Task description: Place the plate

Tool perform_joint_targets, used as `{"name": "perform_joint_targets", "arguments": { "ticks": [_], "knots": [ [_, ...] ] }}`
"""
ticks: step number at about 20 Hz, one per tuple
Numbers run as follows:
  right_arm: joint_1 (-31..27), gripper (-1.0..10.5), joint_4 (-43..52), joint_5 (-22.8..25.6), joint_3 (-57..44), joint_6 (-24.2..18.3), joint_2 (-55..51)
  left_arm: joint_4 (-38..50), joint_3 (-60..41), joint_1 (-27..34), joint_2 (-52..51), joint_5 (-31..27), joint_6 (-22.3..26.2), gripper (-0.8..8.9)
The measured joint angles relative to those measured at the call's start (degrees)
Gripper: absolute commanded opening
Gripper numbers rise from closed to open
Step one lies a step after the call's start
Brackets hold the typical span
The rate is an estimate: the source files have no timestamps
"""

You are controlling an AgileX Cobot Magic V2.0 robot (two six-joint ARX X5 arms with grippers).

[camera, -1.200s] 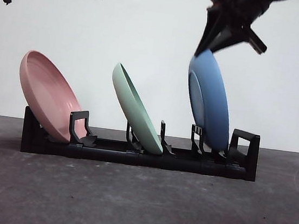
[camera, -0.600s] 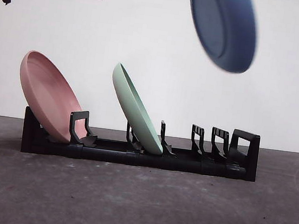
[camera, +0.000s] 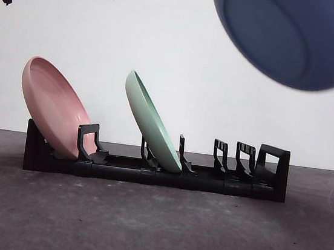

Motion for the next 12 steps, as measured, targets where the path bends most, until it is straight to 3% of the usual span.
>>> {"name": "perform_joint_targets", "arguments": {
  "ticks": [3,8,12],
  "knots": [
    [3.2,0.1,3.2,3.6,-7.9,-1.9,0.9,0.0,0.0,0.0,0.0,0.0,0.0,3.21],
    [9.0,0.1,13.1,3.9,-19.8,-2.8,2.0,0.0,0.0,0.0,0.0,0.0,0.0,3.21],
    [11.0,0.1,18.8,4.0,-23.6,-2.8,7.8,0.0,0.0,0.0,0.0,0.0,0.0,3.21]
  ]
}}
